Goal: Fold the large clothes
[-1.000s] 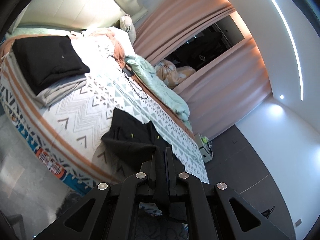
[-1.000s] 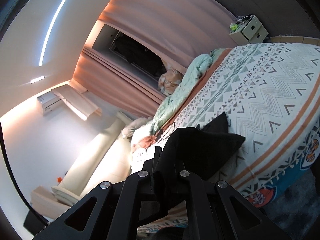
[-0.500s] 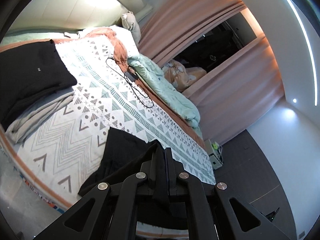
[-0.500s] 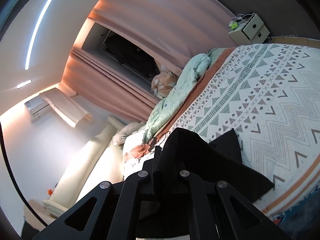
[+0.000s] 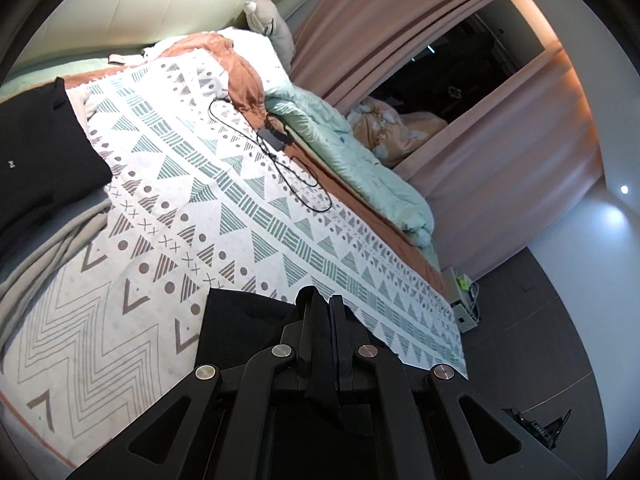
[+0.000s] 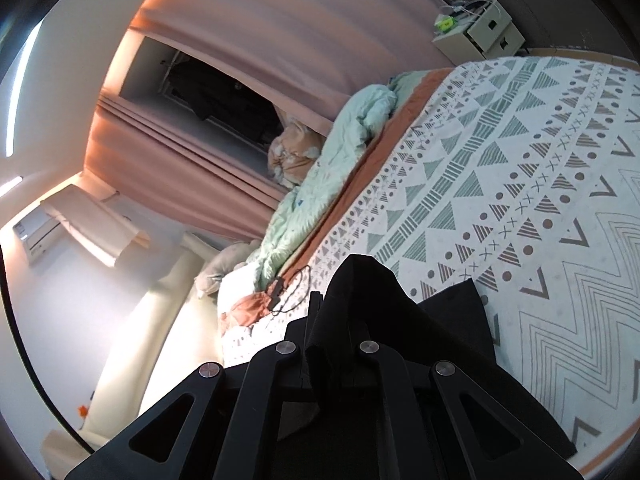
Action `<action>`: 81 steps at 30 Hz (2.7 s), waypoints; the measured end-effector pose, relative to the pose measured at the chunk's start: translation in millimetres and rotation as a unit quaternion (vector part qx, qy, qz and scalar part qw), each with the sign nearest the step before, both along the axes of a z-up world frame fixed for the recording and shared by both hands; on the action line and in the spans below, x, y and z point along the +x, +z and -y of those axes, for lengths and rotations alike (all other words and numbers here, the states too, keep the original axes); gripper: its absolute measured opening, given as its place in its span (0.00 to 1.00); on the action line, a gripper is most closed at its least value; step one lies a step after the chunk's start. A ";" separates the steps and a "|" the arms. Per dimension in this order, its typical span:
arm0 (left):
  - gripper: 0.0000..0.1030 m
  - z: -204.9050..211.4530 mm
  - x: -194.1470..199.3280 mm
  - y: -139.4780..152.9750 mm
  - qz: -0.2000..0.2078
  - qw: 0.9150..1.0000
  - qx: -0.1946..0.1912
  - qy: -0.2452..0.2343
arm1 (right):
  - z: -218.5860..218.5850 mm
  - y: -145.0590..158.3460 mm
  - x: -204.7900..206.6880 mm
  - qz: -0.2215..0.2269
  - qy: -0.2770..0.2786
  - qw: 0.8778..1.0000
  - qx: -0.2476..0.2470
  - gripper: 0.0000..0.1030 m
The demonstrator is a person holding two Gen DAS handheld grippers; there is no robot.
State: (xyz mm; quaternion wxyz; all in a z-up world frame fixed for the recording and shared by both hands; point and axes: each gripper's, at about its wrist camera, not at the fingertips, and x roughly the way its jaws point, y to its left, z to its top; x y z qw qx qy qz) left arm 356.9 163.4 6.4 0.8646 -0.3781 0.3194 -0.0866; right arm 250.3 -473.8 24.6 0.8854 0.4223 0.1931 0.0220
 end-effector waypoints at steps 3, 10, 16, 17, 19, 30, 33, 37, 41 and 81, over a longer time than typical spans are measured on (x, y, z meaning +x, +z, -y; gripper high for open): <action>0.04 2.3 22.7 -14.9 -0.014 1.000 0.006 0.001 | 5.5 -14.5 21.5 -0.017 -0.001 1.000 0.001 0.04; 0.04 4.0 69.0 -62.6 -0.057 0.998 0.015 0.007 | 13.7 -60.4 74.0 -0.054 -0.004 0.999 0.006 0.04; 0.04 9.2 103.2 -105.1 -0.097 0.995 0.021 0.006 | 20.8 -98.2 106.8 -0.086 -0.011 0.996 0.003 0.04; 0.04 9.2 107.5 -111.3 -0.105 0.994 0.020 0.006 | 20.9 -100.8 110.4 -0.090 -0.013 0.996 -0.003 0.06; 0.10 8.2 116.2 -124.6 -0.124 0.992 0.013 0.007 | 21.3 -106.2 116.7 -0.094 -0.013 0.995 -0.008 0.09; 0.71 -2.6 93.2 -114.3 -0.105 0.993 0.040 0.024 | 34.2 -109.7 92.6 -0.121 -0.037 0.991 -0.039 0.65; 0.71 1.4 81.3 -115.5 -0.113 0.990 0.081 0.020 | 32.7 -112.0 83.7 -0.147 -0.030 0.986 -0.072 0.65; 0.68 8.1 70.3 -130.7 -0.140 0.983 0.123 0.001 | 30.0 -120.3 77.6 -0.192 -0.022 0.974 -0.115 0.64; 0.66 14.1 60.8 -146.5 -0.158 0.977 0.146 -0.017 | 27.8 -137.6 70.8 -0.229 -0.013 0.963 -0.140 0.64; 0.65 22.2 61.6 -143.7 -0.163 0.975 0.149 -0.010 | 18.8 -121.1 62.9 -0.245 -0.038 0.954 -0.170 0.47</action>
